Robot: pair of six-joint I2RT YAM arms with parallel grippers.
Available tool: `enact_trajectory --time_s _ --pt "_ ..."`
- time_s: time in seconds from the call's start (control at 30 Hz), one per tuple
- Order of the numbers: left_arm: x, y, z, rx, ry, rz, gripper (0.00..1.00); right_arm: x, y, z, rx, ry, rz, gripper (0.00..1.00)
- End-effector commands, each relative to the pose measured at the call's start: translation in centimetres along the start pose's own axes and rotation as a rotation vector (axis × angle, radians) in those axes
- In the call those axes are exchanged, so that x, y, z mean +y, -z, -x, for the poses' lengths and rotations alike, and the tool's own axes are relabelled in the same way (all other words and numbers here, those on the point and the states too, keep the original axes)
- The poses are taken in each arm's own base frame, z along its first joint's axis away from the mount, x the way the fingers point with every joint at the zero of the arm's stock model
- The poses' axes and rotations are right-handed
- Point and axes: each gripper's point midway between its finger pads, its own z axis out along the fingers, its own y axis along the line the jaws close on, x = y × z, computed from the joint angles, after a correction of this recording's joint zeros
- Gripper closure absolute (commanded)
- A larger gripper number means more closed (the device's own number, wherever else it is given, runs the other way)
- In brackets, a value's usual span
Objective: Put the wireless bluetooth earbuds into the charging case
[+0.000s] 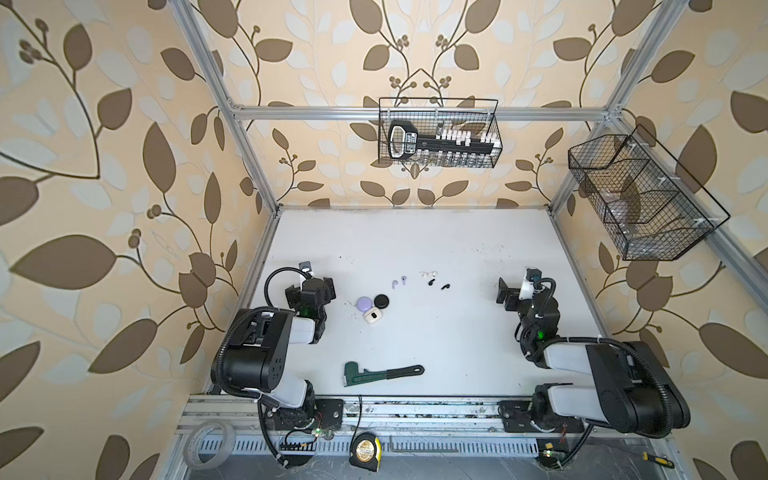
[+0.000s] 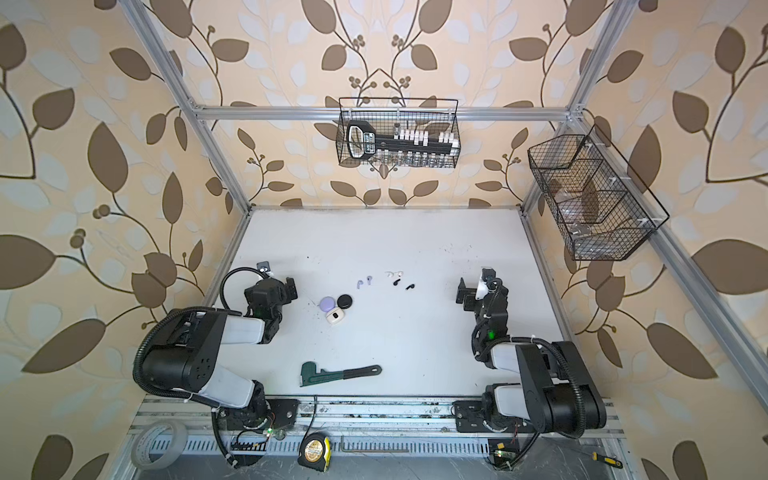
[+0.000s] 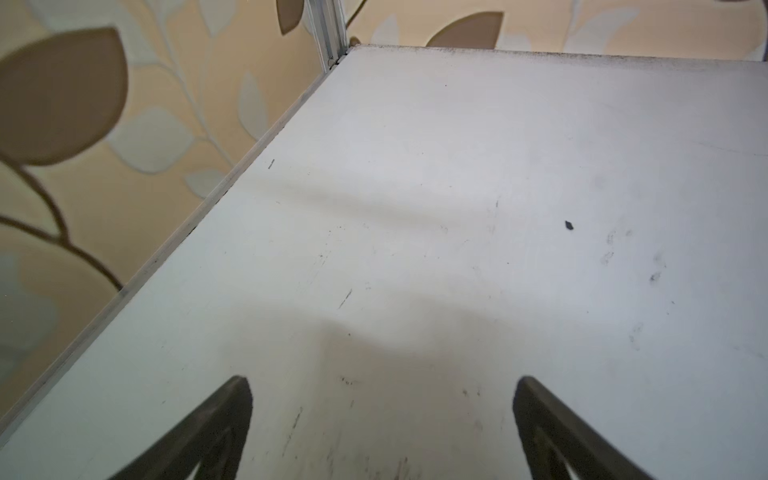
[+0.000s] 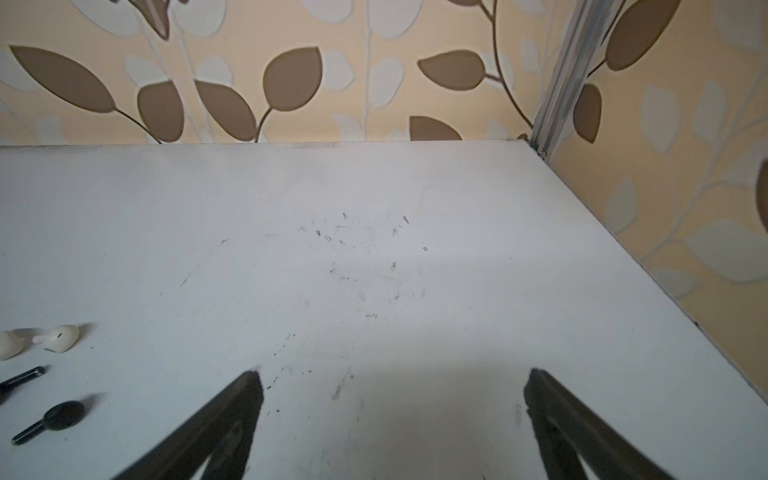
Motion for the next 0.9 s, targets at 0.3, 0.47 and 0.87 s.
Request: enact_trajectory --time_s 0.3,0.47,0.87 --pt "-0.3 0.0 2.3 -0.06 0.042 -0.01 0.01 0.2 -0.5 1.2 -0.031 0.012 0.014 0.0" --pt "-0.3 0.1 2.3 -0.062 0.042 -0.011 0.01 0.2 -0.5 1.2 -0.03 0.012 0.017 0.0" --pt "0.2 3.6 7.0 -0.022 0.079 -0.026 0.01 -2.7 0.6 3.7 0.013 -0.057 -0.184 0.0"
